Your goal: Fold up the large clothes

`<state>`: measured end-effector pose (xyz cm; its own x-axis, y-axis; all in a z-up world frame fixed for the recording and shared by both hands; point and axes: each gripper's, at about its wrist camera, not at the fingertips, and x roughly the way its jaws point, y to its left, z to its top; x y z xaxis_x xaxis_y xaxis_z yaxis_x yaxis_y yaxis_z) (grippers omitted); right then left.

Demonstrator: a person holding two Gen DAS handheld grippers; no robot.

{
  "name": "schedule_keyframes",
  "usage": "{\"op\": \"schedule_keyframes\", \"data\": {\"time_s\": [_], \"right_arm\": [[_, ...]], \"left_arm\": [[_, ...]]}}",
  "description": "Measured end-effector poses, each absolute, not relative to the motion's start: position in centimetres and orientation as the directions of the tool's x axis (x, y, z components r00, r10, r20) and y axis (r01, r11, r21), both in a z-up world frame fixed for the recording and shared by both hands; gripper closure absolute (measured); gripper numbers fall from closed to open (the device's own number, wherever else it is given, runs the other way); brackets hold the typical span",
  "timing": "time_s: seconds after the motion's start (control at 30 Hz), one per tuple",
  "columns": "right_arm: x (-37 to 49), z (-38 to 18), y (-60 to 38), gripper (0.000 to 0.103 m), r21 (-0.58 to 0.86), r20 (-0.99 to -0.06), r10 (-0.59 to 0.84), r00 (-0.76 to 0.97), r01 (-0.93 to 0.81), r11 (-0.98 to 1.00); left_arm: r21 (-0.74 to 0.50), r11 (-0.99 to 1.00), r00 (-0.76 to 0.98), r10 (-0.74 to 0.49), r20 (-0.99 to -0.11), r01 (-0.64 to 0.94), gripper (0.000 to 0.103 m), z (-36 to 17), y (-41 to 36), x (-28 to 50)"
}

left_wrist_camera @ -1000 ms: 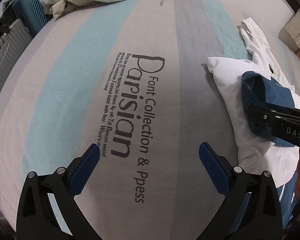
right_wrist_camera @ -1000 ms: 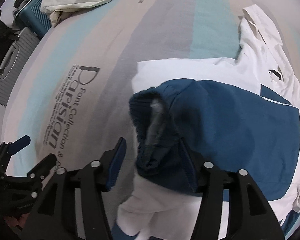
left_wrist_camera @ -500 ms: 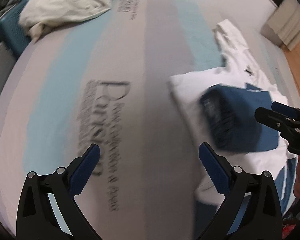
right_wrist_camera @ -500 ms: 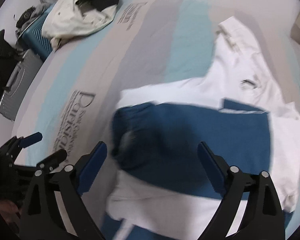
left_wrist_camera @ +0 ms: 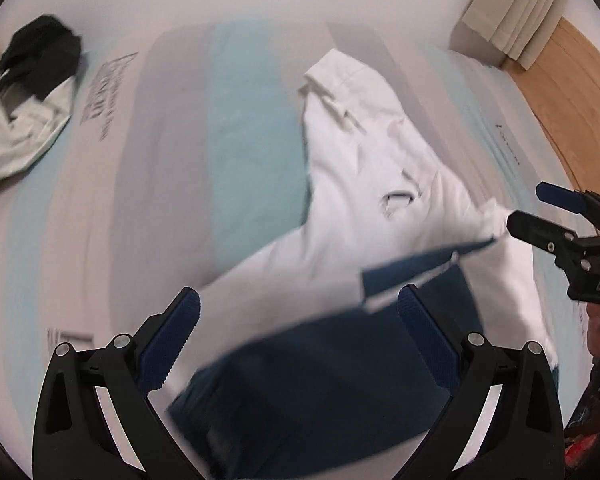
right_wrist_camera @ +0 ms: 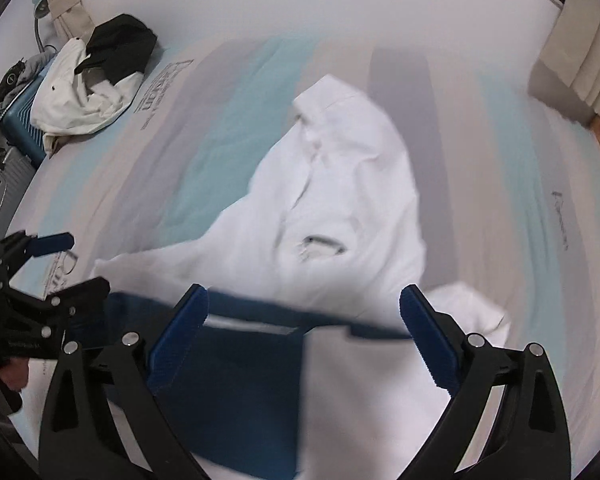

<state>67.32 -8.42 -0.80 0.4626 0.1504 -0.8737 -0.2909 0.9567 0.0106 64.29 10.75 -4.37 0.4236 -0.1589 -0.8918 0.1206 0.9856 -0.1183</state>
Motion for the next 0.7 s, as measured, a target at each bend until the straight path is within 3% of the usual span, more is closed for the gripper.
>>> {"op": "schedule_keyframes", "data": {"time_s": [0.27, 0.7], "right_arm": [[74.6, -3.6, -13.4, 0.011, 0.026, -0.880, 0.172, 0.442, -0.317, 0.948], [85.4, -10.8, -16.7, 0.014, 0.150, -0.889, 0.273, 0.367, -0.330, 0.932]], "left_arm": [[-0.071, 0.989, 0.429, -0.120, -0.895, 0.128, 0.006, -6.5, 7.0, 71.5], [-0.118, 0.986, 0.378, -0.156, -0.913, 0.121, 0.006, -13.3, 6.3, 81.9]]}}
